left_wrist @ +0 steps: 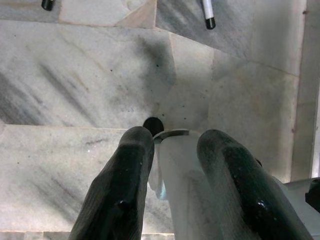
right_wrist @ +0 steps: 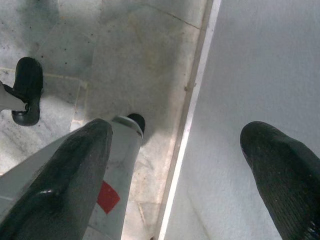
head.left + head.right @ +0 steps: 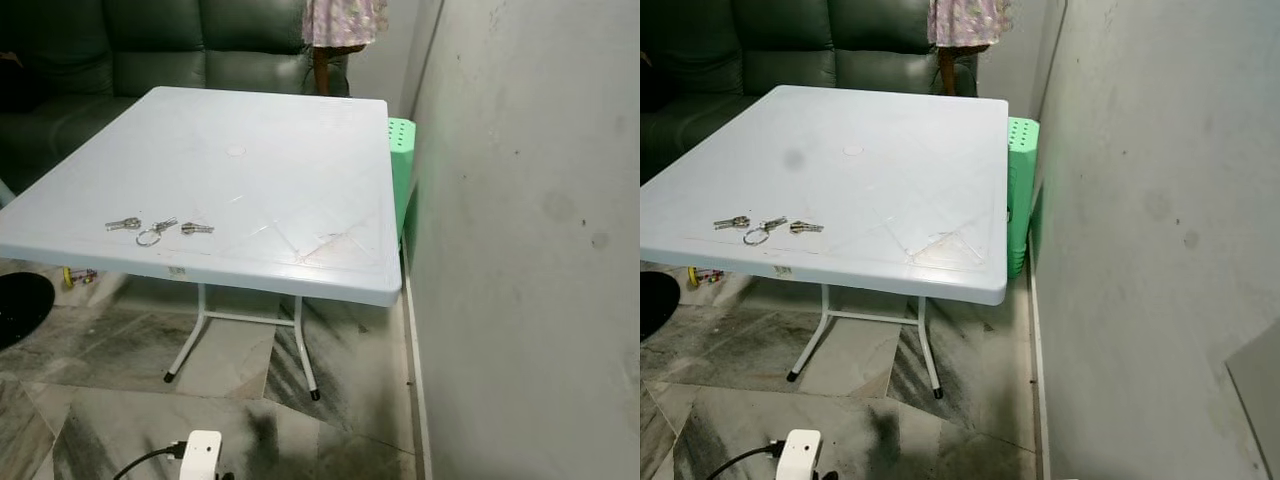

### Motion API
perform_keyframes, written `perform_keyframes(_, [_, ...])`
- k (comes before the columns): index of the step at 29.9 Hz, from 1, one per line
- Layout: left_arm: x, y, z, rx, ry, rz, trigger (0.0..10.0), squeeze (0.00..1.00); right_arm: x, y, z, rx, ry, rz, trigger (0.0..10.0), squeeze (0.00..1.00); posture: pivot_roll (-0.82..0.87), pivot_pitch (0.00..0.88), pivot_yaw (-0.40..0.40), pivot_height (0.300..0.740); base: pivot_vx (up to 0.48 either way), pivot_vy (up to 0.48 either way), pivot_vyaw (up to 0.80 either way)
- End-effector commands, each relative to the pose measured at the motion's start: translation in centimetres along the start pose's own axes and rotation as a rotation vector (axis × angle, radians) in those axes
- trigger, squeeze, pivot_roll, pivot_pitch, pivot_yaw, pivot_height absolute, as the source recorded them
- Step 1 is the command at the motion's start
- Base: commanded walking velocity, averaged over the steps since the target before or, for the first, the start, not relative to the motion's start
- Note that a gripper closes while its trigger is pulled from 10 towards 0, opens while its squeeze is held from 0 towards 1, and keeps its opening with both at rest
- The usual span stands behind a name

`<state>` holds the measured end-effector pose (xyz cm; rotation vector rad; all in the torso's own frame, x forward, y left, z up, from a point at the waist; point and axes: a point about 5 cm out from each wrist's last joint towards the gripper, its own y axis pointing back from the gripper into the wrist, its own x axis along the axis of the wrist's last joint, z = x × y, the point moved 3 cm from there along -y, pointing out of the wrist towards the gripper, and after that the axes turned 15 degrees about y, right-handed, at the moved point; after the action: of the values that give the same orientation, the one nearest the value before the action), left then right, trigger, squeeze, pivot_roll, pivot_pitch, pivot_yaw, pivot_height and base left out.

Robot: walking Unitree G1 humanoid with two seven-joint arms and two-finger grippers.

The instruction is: Hang keys on a hook

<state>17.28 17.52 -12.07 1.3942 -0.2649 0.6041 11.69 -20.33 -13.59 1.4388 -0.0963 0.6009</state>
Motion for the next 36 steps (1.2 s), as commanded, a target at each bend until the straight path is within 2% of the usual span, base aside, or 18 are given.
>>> perform_keyframes(1, [0.04, 0.11, -0.53, 0.008, 0.008, 0.005, 10.0, 0.0, -0.11, 0.01, -0.11, 0.001, -0.004, -0.005, 10.0, 0.0, 0.09, 0.0, -0.051, 0.74, 0.0, 0.356, 0.0])
perform_keyframes(12, [0.38, -0.07, 0.12, -0.001, 0.015, 0.014, 10.0, 0.0, -0.27, 0.04, -0.18, 0.004, -0.009, -0.008, 10.0, 0.0, 0.09, 0.0, -0.054, 0.74, 0.0, 0.355, 0.0])
perform_keyframes(36, [0.59, -0.06, -0.1, 0.004, 0.039, 0.021, 10.0, 0.0, -0.37, 0.09, -0.05, 0.005, -0.015, -0.006, 10.0, 0.0, 0.09, 0.0, -0.06, 0.74, 0.0, 0.429, 0.0])
